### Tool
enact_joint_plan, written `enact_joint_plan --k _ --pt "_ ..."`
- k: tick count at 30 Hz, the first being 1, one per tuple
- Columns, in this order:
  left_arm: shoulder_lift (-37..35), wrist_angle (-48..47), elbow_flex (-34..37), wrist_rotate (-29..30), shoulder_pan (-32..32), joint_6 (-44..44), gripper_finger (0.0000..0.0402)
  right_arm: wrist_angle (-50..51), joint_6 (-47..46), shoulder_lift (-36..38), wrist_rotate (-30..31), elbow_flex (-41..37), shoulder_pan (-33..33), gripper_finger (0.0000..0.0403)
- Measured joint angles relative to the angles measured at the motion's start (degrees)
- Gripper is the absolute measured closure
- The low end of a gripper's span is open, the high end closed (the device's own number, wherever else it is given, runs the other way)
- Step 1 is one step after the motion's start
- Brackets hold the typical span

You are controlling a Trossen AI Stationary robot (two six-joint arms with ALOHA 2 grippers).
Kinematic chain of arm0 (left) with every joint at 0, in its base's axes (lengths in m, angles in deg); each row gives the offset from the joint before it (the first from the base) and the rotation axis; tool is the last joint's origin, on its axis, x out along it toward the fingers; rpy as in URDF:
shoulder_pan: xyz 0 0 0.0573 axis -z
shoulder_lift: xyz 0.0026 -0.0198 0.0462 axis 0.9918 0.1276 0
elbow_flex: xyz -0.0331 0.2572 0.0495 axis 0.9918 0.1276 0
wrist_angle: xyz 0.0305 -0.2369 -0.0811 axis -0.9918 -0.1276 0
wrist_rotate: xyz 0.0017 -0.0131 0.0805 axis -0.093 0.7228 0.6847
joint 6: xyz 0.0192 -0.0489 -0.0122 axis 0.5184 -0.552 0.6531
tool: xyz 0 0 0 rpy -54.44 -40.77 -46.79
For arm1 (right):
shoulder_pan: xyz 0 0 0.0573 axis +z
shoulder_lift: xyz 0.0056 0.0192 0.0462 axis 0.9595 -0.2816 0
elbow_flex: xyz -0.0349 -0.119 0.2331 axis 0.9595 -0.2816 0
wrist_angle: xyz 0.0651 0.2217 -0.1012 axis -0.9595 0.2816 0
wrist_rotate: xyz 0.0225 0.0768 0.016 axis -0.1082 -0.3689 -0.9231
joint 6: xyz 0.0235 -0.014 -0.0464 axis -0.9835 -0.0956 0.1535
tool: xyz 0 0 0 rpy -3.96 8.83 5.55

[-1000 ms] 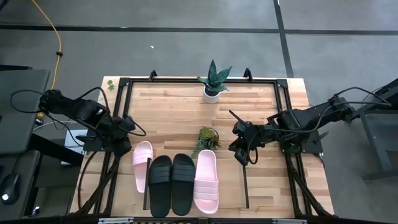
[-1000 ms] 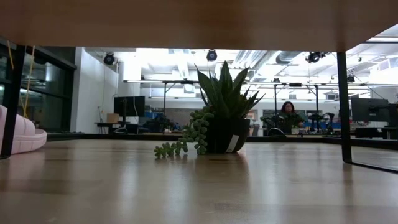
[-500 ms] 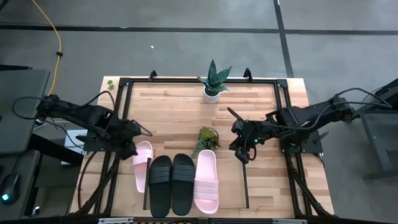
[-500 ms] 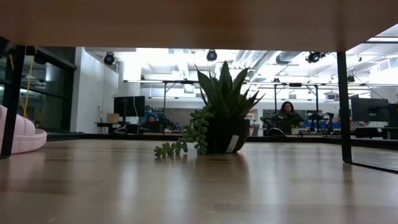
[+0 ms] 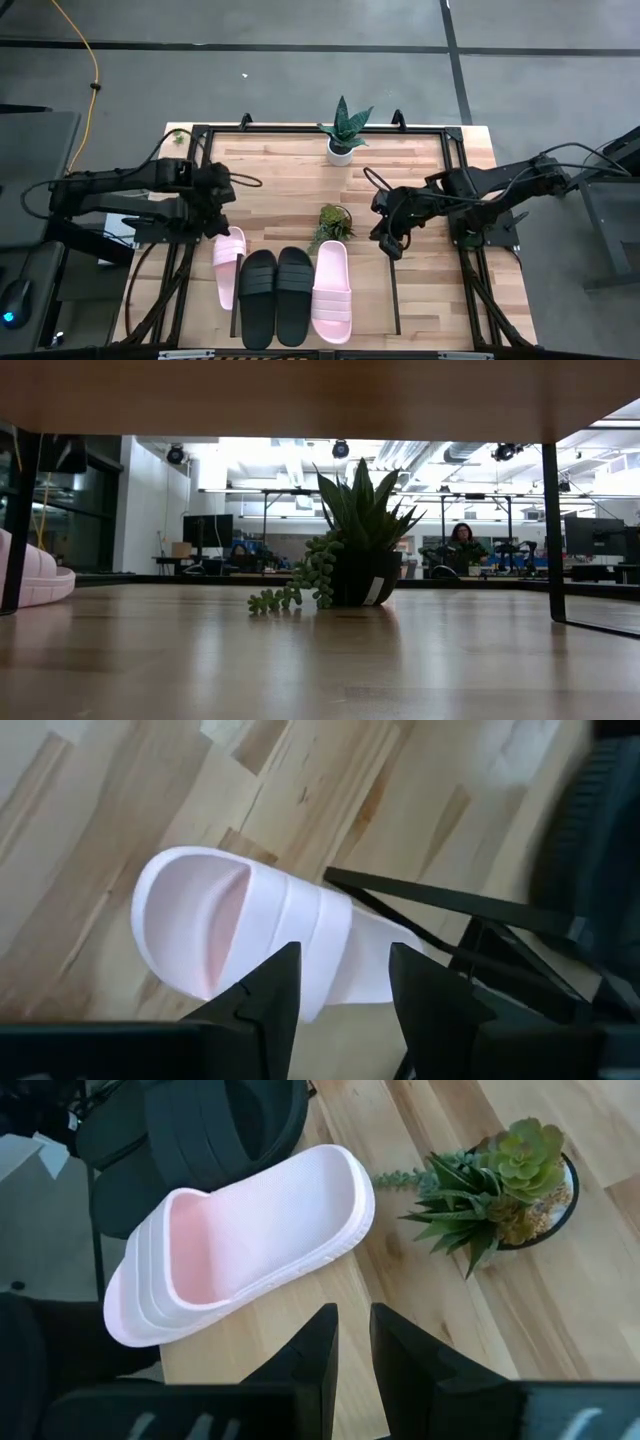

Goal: Pick and place slides into the shelf
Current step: Put the pink slide on the shelf

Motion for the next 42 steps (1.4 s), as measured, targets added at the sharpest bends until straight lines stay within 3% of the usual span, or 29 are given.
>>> enact_joint_plan --k 6,19,27,42 --pt "2.43 3.01 6.65 -7.16 -4.98 3.37 0.0259 1.12 0.13 0.00 0.15 0.00 0.00 0.0350" --pt "2.63 13.52 14.01 -9.72 -6.32 2.95 0.0259 1.12 1.42 0.00 -0.64 0.00 -1.38 0.0350" --pt "2.67 15.40 19.32 -9.16 -6.32 0.06 0.0259 1.12 2.51 0.00 -3.15 0.00 -3.03 0.0350" --pt "4.00 17.88 19.76 -7.58 -6.32 -1.95 0.0259 1.08 3.96 0.00 -4.49 0.00 -4.52 0.0350"
